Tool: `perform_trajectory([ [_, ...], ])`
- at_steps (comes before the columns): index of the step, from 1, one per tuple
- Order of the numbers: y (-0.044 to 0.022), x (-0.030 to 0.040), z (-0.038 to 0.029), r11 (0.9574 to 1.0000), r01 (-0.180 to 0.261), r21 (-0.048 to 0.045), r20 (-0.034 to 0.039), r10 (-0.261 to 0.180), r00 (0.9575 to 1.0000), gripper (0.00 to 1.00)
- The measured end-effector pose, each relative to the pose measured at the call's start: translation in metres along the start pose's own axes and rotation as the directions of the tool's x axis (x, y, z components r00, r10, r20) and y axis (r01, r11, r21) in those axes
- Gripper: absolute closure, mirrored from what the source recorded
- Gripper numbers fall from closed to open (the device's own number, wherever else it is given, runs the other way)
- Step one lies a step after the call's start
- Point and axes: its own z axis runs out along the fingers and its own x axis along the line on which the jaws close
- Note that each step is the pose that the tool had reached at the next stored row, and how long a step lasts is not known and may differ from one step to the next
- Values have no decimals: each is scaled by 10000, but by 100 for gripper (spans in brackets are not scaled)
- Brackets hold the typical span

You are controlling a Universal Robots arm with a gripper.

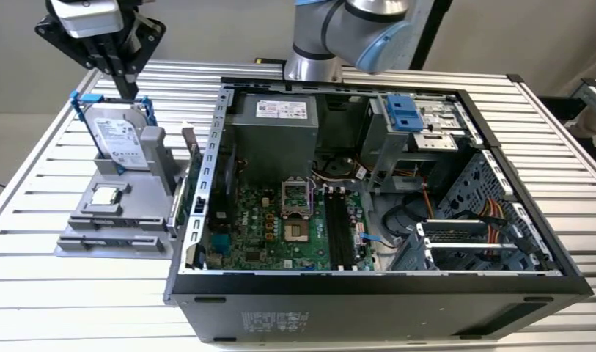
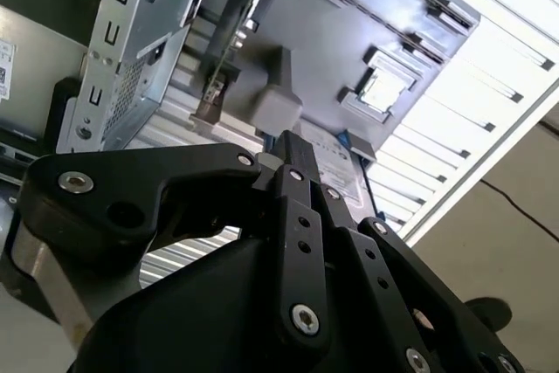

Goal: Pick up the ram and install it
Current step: 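Reach for the ram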

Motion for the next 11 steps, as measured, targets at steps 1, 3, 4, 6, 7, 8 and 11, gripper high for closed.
perform_trajectory([
  [1, -1, 18, -1, 10000, 1, 0, 0, -1, 10000, 100],
  [3, -4, 54, -1, 10000, 1, 0, 0, -1, 10000, 100],
  [4, -5, 71, -2, 10000, 1, 0, -1, -1, 10000, 100],
  [6, -8, 106, -2, 10000, 1, 0, 0, -1, 10000, 100],
  [7, -9, 123, -3, 10000, 1, 1, -1, -1, 10000, 100],
  [8, -10, 140, -4, 10000, 1, 1, -1, -1, 10000, 100],
  [11, -13, 191, -5, 10000, 0, 1, -1, 0, 10000, 100],
])
